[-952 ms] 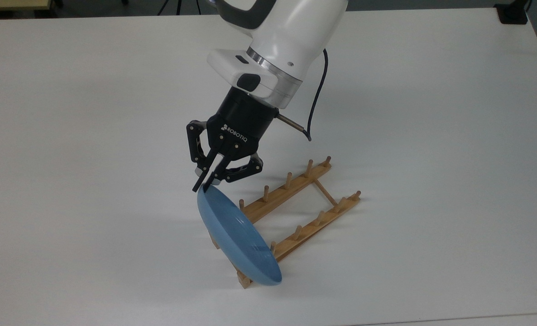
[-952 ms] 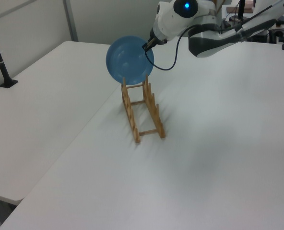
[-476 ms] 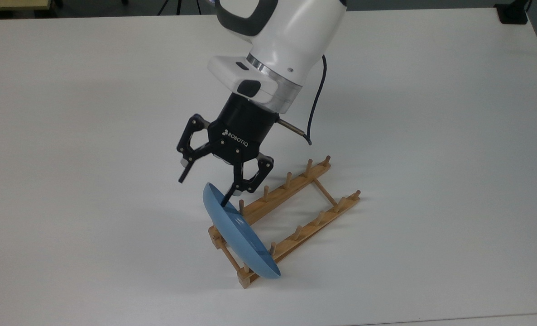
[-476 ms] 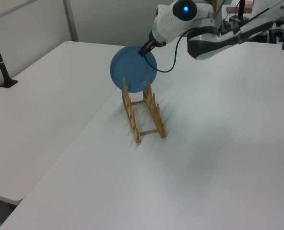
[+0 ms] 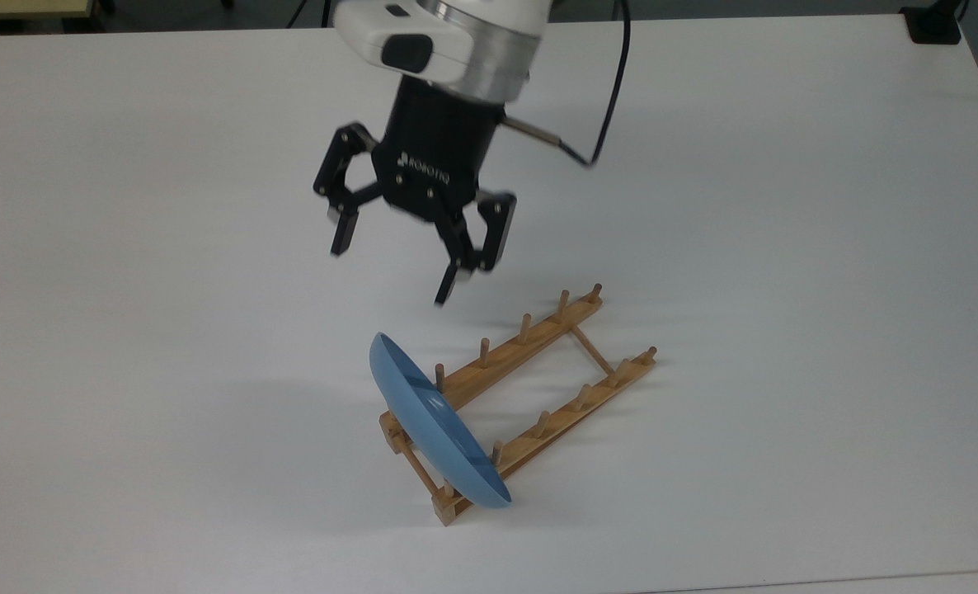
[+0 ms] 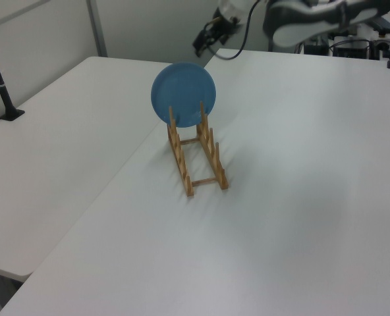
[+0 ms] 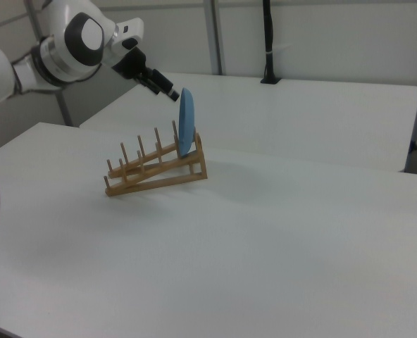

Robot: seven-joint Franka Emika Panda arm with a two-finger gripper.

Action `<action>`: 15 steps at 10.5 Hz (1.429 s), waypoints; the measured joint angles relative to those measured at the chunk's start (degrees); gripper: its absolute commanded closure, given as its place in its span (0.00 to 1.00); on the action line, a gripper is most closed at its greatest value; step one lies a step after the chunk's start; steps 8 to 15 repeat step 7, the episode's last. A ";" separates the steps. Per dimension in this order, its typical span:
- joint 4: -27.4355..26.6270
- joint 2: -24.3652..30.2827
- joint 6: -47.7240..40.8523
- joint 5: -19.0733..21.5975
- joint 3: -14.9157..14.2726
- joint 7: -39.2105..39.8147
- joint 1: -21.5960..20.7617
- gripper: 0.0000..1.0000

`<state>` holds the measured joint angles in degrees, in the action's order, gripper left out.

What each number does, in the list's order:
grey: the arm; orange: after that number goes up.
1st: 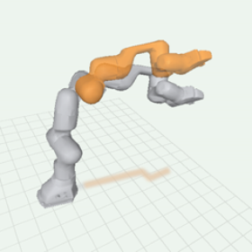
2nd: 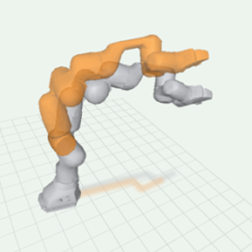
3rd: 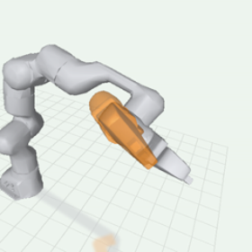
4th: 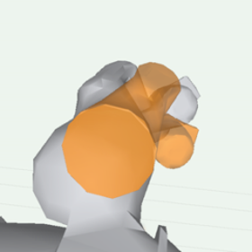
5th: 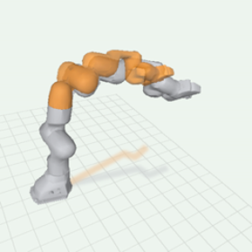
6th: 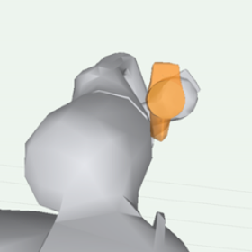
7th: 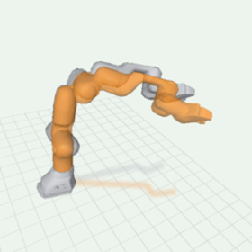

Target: Place plate in plate rack

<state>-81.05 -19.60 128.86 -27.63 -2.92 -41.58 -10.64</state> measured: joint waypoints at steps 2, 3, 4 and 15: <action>-0.92 3.12 -14.14 13.53 -0.21 18.97 0.43 0.00; -0.96 4.52 -21.79 17.67 -0.25 27.66 1.44 0.00; -1.03 5.88 -28.15 19.38 -0.27 33.63 2.41 0.00; -5.76 11.40 -34.63 22.27 -0.27 39.86 4.40 0.00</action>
